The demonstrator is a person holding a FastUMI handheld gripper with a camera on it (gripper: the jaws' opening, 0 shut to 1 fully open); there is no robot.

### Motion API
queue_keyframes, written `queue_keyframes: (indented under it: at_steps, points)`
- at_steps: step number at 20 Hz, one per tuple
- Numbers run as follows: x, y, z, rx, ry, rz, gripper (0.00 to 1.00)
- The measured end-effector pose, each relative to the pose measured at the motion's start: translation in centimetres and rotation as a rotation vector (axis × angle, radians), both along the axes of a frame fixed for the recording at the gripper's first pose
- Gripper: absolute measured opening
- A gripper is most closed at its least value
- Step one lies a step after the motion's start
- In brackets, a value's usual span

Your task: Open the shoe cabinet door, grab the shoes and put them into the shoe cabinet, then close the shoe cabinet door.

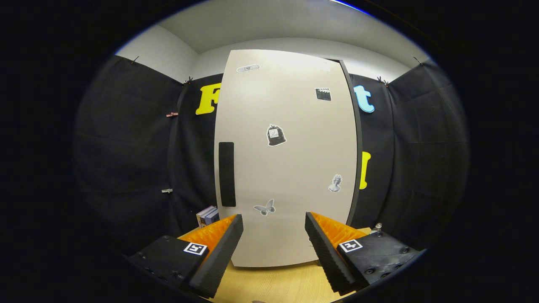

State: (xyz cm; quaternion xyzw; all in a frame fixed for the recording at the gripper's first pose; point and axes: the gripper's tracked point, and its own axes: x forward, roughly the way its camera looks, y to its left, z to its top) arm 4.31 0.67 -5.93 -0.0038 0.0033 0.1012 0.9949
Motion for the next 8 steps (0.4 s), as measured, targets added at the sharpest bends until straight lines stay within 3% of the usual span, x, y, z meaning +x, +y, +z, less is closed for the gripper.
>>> queue_keyframes:
  at_steps: [8]
  points:
    - [-0.14,-0.14,-0.31,-0.005,0.004,-0.017,0.97]
